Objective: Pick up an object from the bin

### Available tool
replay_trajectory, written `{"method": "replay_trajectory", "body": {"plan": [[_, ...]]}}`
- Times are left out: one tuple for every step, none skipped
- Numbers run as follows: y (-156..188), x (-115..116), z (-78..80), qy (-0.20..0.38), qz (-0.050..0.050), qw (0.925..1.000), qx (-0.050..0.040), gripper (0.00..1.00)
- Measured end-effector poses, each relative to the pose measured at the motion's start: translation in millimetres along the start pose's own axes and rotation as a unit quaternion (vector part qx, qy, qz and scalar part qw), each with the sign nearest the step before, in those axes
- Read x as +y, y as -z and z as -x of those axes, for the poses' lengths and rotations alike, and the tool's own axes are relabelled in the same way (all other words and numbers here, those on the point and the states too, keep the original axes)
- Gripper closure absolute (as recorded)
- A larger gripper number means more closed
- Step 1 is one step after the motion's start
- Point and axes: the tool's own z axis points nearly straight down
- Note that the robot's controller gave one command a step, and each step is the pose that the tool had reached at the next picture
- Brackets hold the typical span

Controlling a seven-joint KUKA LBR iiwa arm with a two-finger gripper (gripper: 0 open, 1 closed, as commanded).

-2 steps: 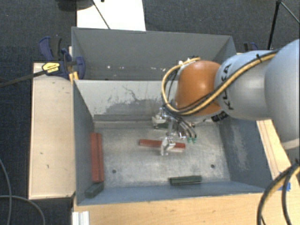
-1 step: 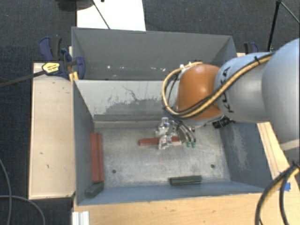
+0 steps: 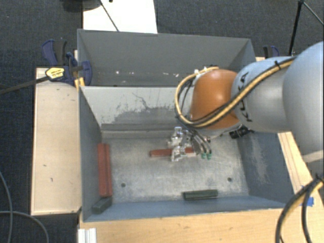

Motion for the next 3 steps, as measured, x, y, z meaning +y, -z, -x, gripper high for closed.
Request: {"method": "replay_trajectory", "body": {"plan": [[2,0,-0.1,-0.001,0.0,1.0,0.0013,1.0],[10,0,-2.9,-0.001,-0.001,1.0,0.0084,1.0],[30,0,-3.9,-0.001,-0.002,0.9999,0.0117,1.0]]}}
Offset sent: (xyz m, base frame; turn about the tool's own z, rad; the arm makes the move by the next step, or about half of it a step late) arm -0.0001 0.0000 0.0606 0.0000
